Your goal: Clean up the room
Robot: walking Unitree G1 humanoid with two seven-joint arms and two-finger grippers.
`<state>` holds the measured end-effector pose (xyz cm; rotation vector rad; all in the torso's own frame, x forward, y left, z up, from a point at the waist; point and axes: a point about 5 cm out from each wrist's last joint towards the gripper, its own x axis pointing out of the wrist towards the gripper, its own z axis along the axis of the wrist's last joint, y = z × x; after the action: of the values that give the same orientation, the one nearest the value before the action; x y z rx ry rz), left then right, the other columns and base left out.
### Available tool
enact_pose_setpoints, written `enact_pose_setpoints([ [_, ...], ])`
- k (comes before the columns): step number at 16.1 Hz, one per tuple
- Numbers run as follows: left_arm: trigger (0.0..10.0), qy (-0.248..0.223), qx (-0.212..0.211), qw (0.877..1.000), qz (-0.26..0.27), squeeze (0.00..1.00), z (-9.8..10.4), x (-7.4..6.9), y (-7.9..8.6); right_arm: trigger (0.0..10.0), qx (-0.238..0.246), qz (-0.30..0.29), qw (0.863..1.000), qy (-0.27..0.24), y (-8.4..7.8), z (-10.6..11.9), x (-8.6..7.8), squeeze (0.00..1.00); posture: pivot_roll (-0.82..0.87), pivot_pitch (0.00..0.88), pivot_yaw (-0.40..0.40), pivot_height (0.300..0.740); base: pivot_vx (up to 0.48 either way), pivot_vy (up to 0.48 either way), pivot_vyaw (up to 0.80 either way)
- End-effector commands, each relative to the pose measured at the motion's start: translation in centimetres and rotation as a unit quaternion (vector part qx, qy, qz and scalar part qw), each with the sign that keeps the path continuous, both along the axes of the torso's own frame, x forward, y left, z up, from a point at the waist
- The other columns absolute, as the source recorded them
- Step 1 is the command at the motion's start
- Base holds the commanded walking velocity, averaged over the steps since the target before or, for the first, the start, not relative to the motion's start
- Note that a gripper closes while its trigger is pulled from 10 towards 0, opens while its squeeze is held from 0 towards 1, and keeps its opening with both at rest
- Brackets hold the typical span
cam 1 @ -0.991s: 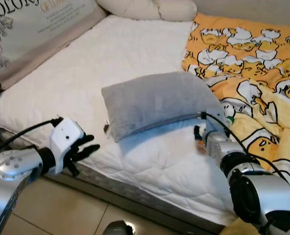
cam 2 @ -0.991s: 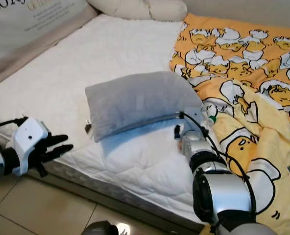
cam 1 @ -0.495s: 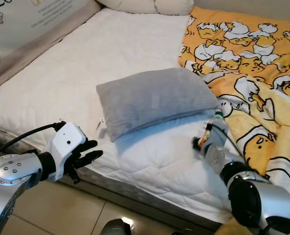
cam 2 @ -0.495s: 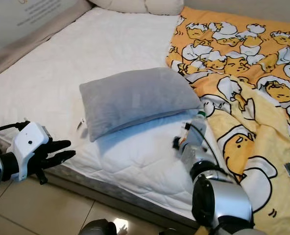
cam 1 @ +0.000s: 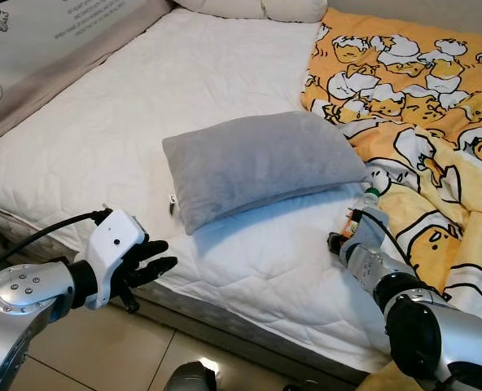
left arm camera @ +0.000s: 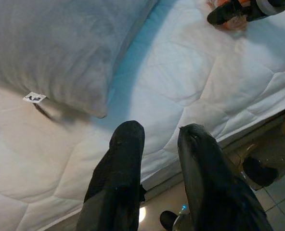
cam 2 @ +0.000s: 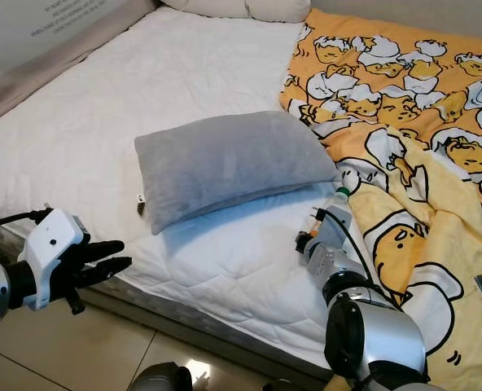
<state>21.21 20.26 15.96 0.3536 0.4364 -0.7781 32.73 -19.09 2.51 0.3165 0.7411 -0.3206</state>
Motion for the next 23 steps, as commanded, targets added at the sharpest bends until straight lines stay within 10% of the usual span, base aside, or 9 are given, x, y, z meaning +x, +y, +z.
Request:
enact_pose_setpoints([
  [1, 10.0, 0.007, -0.001, 1.0, 0.005, 0.0, -0.7, -0.1, 0.0, 0.0, 0.0, -0.009, 1.0, 0.001, -0.7, -0.3, -0.3, 0.0, 0.22, 0.024, 0.009, 0.74, 0.0, 0.0, 0.0],
  [5, 10.0, -0.017, -0.025, 0.999, 0.04, 0.0, -1.6, 0.3, -0.8, 0.0, -0.002, -0.008, 0.999, -0.032, -1.6, 0.1, -0.2, 0.0, 0.17, 0.0, 0.0, 0.74, 0.0, 0.0, 0.0],
  [10, 10.0, -0.058, -0.058, 0.986, 0.147, 0.0, -2.7, 1.2, -1.5, 0.0, 0.059, -0.002, 0.979, -0.195, -2.7, 1.2, -1.0, 0.0, 0.08, 0.0, 0.026, 0.74, 0.0, 0.0, 0.0],
  [11, 10.0, -0.074, -0.068, 0.978, 0.183, 0.0, -2.9, 1.3, -1.6, 10.0, 0.087, -0.01, 0.956, -0.28, -3.0, 3.2, -1.9, 0.0, 0.06, 0.0, 0.028, 0.74, 0.0, 0.0, 0.0],
  [14, 10.0, -0.105, -0.062, 0.964, 0.236, 0.0, -3.1, 1.3, -1.8, 10.0, 0.04, 0.057, 0.929, -0.363, -2.3, 7.0, -4.8, 0.0, 0.06, 0.0, 0.014, 0.74, 0.0, 0.0, 0.27],
  [19, 10.0, -0.128, -0.048, 0.942, 0.306, 0.0, -3.6, 1.2, -1.1, 10.0, -0.068, 0.13, 0.947, -0.284, 0.4, 6.4, -8.1, 0.0, 0.03, 0.0, 0.019, 0.74, 0.0, 0.0, 0.8],
  [23, 10.0, -0.134, -0.047, 0.937, 0.318, 0.0, -3.6, 1.7, -1.3, 10.0, -0.059, 0.154, 0.945, -0.282, 1.4, 7.0, -8.1, 0.0, 0.04, 0.0, 0.02, 0.74, 0.0, 0.0, 0.8],
])
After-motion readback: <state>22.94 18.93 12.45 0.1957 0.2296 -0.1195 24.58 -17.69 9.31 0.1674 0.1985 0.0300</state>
